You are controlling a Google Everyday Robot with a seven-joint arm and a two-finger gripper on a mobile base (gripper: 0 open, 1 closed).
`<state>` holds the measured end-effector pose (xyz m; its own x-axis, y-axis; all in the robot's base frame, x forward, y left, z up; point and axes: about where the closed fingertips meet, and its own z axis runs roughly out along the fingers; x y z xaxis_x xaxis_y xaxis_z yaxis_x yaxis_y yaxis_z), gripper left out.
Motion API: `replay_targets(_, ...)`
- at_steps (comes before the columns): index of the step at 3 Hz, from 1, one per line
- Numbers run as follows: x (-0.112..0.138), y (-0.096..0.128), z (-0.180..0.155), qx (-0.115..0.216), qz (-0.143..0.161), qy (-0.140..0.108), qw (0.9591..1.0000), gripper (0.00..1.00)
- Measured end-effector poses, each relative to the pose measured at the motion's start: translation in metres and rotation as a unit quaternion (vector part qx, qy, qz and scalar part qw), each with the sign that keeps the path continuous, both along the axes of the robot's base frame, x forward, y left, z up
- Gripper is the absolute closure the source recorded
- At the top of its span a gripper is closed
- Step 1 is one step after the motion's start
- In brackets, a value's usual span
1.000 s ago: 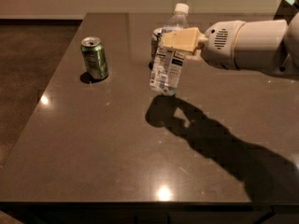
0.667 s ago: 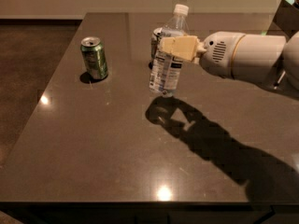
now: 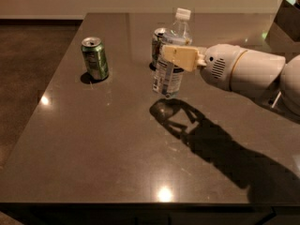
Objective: Place blue plastic bottle upright
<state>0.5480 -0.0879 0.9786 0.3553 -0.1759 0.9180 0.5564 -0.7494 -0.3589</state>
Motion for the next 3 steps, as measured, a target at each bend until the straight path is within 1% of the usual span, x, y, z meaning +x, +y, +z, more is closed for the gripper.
replay_targets(1, -0.003, -0.002, -0.009, -0.018, -0.014, -0.033, 0.9992, 1.00)
replay_targets(2, -0.008, -0.003, -0.017, -0.032, -0.021, -0.062, 0.9973, 1.00)
replay_targets(3, -0.013, -0.002, -0.024, -0.047, -0.022, -0.081, 0.9953, 1.00)
